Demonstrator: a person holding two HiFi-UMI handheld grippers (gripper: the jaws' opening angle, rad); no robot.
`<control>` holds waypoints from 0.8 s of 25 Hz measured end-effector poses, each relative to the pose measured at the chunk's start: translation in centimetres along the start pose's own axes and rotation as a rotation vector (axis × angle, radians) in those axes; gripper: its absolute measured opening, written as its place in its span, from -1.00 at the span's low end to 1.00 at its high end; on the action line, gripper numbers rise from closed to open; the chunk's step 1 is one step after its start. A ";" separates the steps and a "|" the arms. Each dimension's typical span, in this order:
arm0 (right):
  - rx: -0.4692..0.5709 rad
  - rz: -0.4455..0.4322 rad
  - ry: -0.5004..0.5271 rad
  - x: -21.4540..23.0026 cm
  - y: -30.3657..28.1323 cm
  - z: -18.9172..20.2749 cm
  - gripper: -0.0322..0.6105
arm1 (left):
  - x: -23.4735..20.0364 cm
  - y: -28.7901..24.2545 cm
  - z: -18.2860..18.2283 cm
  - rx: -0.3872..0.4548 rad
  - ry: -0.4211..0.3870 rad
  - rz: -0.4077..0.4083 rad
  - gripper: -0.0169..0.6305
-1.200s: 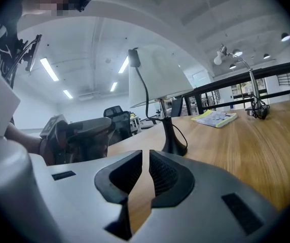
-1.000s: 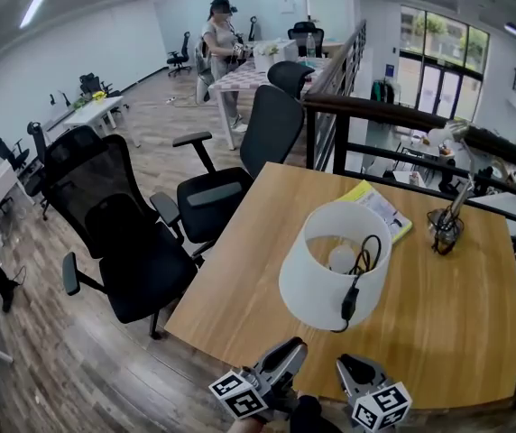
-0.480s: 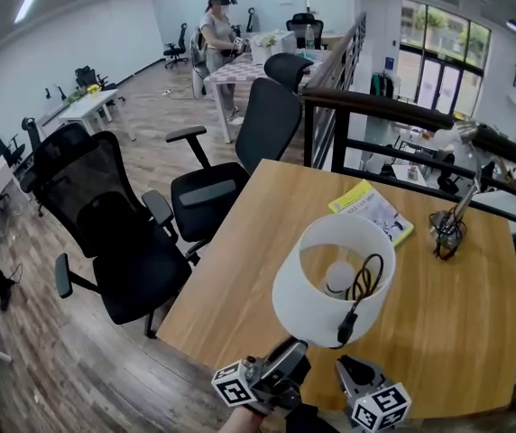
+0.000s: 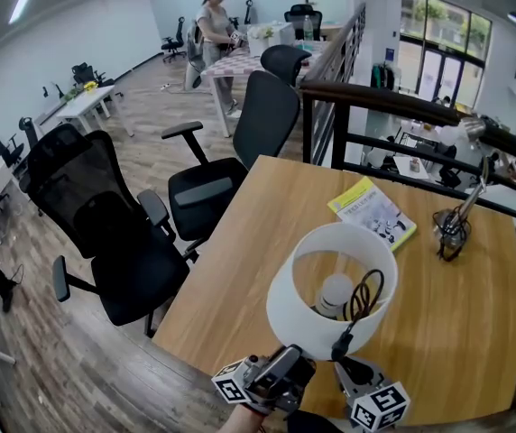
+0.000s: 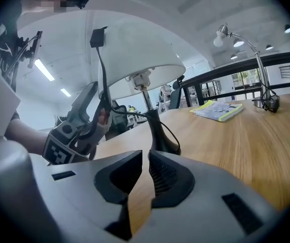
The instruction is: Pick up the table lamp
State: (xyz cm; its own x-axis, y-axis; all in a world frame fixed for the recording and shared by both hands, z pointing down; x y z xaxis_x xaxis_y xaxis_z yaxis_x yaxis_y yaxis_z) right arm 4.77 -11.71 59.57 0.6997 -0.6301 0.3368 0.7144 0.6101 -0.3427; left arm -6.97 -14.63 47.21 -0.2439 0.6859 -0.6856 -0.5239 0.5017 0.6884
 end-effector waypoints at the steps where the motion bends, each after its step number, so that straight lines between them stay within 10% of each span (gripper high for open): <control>1: 0.001 0.001 0.000 0.2 -0.2 -0.1 -0.72 | 0.0 0.0 -0.1 0.007 0.007 0.013 -0.69; 20: 0.116 0.018 0.014 3.8 -2.4 -5.0 -0.72 | -2.0 -3.6 -4.2 0.135 0.040 0.052 -0.83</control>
State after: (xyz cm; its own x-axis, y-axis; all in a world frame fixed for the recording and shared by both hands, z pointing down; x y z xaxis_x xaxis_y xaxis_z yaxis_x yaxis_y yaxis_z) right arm 5.72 -17.98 57.27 0.7126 -0.6251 0.3187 0.6989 0.6720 -0.2448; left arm -8.07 -20.03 45.11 -0.3013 0.6928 -0.6552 -0.3959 0.5342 0.7469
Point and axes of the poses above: the fingertips, and each gripper's own axes: y backward along the fingers, x to its right, z out of its underside, the point moved 2 cm from there along y, backward along the fingers, and after that the axes turned 4 degrees about -z, right-handed, at the moved point
